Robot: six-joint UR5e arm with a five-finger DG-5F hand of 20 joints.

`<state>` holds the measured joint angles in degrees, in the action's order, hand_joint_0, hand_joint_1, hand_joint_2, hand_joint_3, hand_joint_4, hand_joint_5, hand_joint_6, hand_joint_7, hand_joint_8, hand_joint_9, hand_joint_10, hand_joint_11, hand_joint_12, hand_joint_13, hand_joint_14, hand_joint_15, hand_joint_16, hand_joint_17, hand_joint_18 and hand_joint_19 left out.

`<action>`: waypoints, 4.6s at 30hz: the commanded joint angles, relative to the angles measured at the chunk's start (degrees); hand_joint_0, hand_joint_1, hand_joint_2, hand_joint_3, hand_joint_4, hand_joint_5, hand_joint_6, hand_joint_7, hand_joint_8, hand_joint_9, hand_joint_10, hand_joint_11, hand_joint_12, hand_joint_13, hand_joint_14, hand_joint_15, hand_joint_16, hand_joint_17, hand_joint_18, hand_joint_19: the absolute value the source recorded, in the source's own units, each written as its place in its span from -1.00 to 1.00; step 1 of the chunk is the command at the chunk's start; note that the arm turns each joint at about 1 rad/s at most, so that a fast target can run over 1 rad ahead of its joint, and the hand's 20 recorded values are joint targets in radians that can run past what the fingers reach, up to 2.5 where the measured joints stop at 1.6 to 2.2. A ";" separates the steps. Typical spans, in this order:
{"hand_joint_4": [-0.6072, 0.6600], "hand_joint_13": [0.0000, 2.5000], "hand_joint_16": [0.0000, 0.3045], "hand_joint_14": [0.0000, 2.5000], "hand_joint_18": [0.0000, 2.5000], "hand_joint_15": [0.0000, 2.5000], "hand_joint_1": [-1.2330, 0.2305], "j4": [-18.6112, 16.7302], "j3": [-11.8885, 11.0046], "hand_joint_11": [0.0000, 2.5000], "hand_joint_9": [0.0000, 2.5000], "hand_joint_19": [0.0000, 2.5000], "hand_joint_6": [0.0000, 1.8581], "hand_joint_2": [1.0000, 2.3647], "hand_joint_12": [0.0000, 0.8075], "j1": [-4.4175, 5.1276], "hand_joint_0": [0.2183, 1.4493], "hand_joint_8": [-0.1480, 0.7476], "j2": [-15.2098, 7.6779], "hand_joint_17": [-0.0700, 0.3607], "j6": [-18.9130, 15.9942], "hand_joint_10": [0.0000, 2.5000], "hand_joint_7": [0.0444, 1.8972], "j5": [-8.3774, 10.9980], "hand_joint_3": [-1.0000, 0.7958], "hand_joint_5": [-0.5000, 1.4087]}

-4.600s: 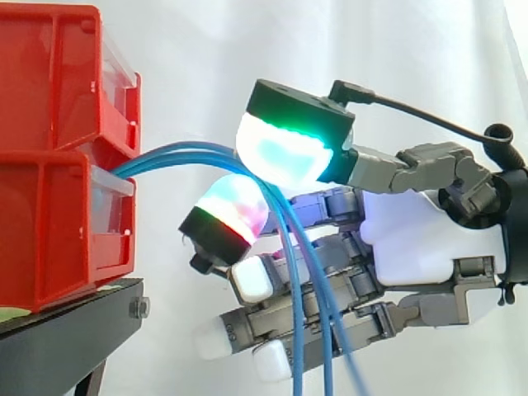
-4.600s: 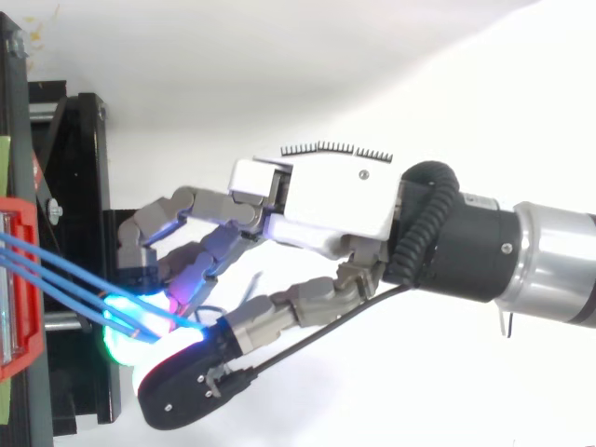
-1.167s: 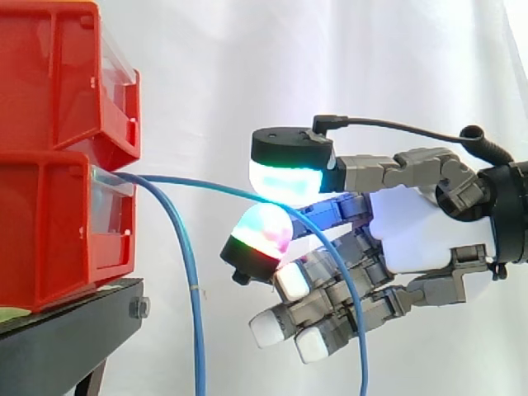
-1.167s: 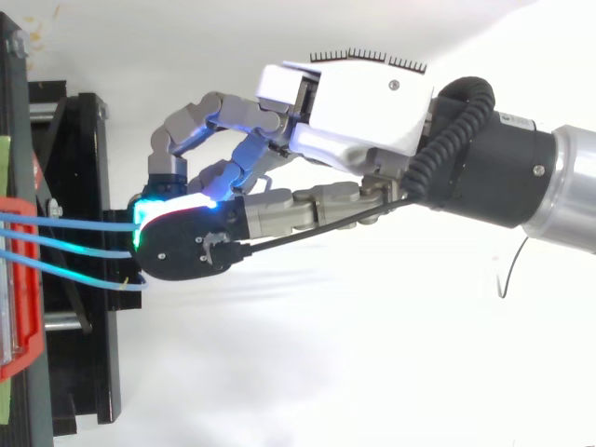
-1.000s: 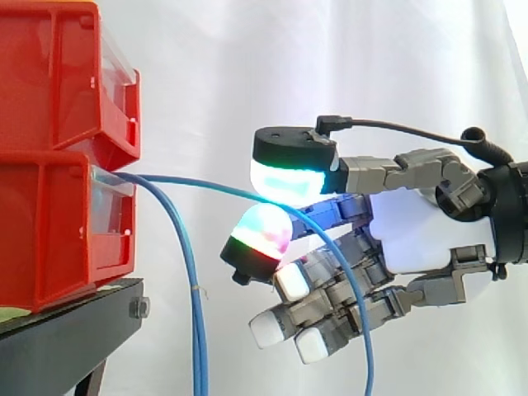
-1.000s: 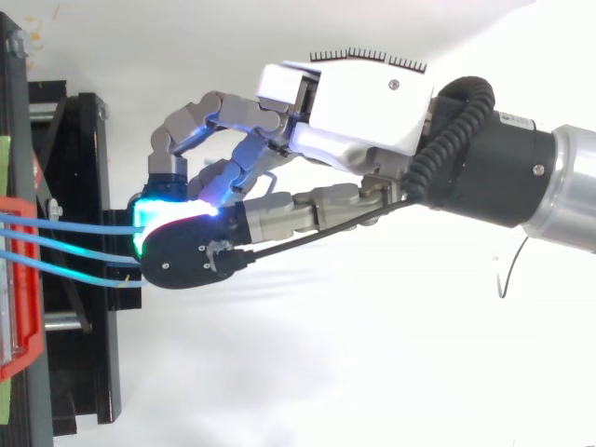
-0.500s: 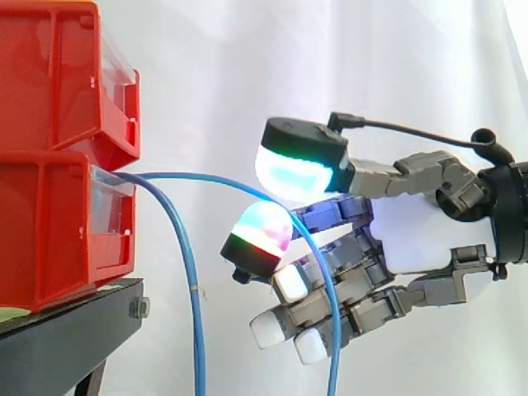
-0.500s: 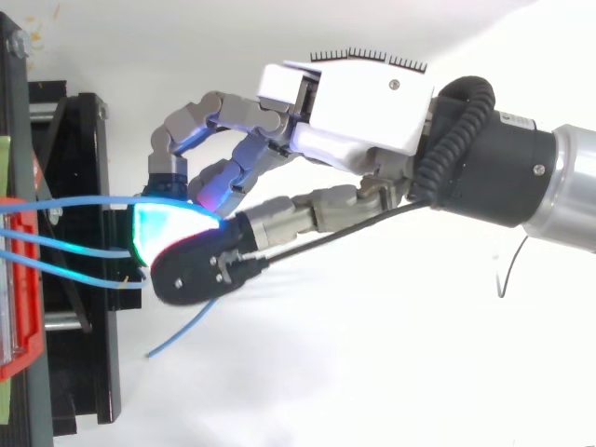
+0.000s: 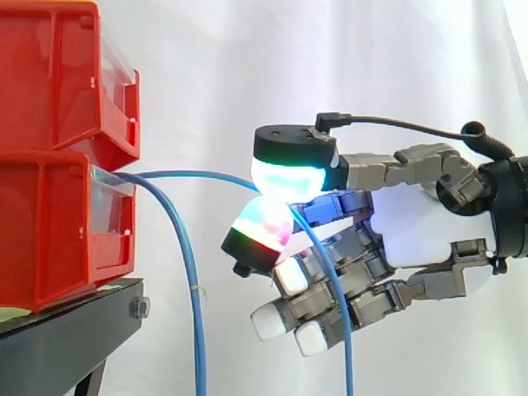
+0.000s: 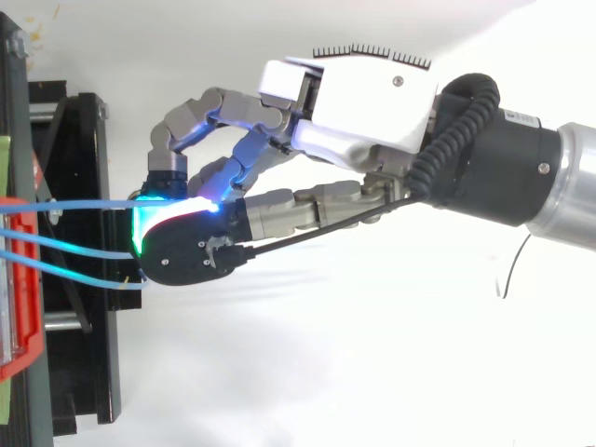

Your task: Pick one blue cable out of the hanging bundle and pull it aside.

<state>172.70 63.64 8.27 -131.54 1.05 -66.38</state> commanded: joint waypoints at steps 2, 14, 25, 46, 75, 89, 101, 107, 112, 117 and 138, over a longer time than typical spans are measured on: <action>0.07 -0.44 -0.71 -0.99 -0.52 -0.61 -0.39 -0.26 0.00 -0.56 -0.24 -0.55 -0.01 -0.97 -0.16 -0.10 -0.40 -0.03 -0.03 -0.21 2.21 -0.99 0.06 0.29 -0.03 -0.64; 0.09 -0.43 -0.68 -0.99 -0.52 -0.61 0.01 -0.17 -0.44 -0.57 -0.19 -0.54 -0.03 -1.00 -0.12 -0.71 -0.54 0.02 0.67 -0.16 14.86 -0.99 0.00 3.54 -0.44 -0.62; 0.09 -0.41 -0.69 -0.99 -0.50 -0.61 0.00 -0.26 -0.44 -0.56 -0.16 -0.53 -0.04 -1.00 -0.13 -0.89 -0.47 0.03 0.58 -0.18 15.30 -0.99 0.03 4.77 -0.43 -0.62; 0.08 -0.42 -0.69 -0.98 -0.50 -0.61 -0.08 -3.95 -0.36 -0.56 -0.16 -0.53 -0.05 -0.99 -0.13 -1.41 -0.43 0.03 0.06 -0.19 16.44 -0.99 0.05 8.90 -0.32 -0.61; 0.14 -0.43 -0.69 -0.99 -0.51 -0.61 -0.08 0.88 -0.44 -0.56 -0.17 -0.54 -0.03 -1.00 -0.12 0.70 -0.50 0.02 0.41 -0.18 1.94 -0.99 0.07 4.77 -0.44 -0.61; 0.13 -0.43 -0.70 -0.99 -0.51 -0.61 -0.23 1.23 -0.44 -0.56 -0.16 -0.54 -0.04 -0.99 -0.14 0.78 -0.43 -0.01 0.50 -0.20 1.94 -0.98 0.11 4.77 -0.30 -0.61; 0.13 -0.43 -0.69 -0.98 -0.51 -0.61 -0.21 -2.81 -0.27 -0.57 -0.17 -0.54 -0.04 -1.00 -0.12 1.13 -0.50 0.02 0.23 -0.18 0.80 -0.99 0.04 4.77 -0.40 -0.61; 0.14 -0.43 -0.69 -0.99 -0.50 -0.61 -0.42 -4.48 -0.09 -0.56 -0.18 -0.53 -0.04 -1.00 -0.12 1.49 -0.50 -0.02 0.23 -0.18 -4.03 -0.99 0.05 4.77 -0.44 -0.61; 0.09 -0.43 -0.72 -0.99 -0.50 -0.61 -0.52 -4.04 -0.09 -0.55 -0.18 -0.54 -0.02 -0.99 -0.18 1.57 -0.33 -0.07 0.32 -0.23 -5.00 -0.99 0.11 4.77 -0.37 -0.61; 0.02 -0.42 -0.72 -0.98 -0.49 -0.61 -0.48 -3.86 0.00 -0.56 -0.18 -0.54 0.00 -0.97 -0.18 1.49 -0.33 -0.07 0.32 -0.24 -5.00 -0.99 0.13 4.77 -0.16 -0.60; 0.07 -0.38 -0.63 -0.99 -0.44 -0.63 -0.15 -3.51 0.08 -0.62 -0.10 -0.56 -0.02 -0.98 -0.03 1.57 -0.48 0.06 0.32 -0.08 -5.00 -0.99 0.10 4.77 -0.06 -0.58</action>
<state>169.19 63.67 9.81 -131.26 -3.96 -61.61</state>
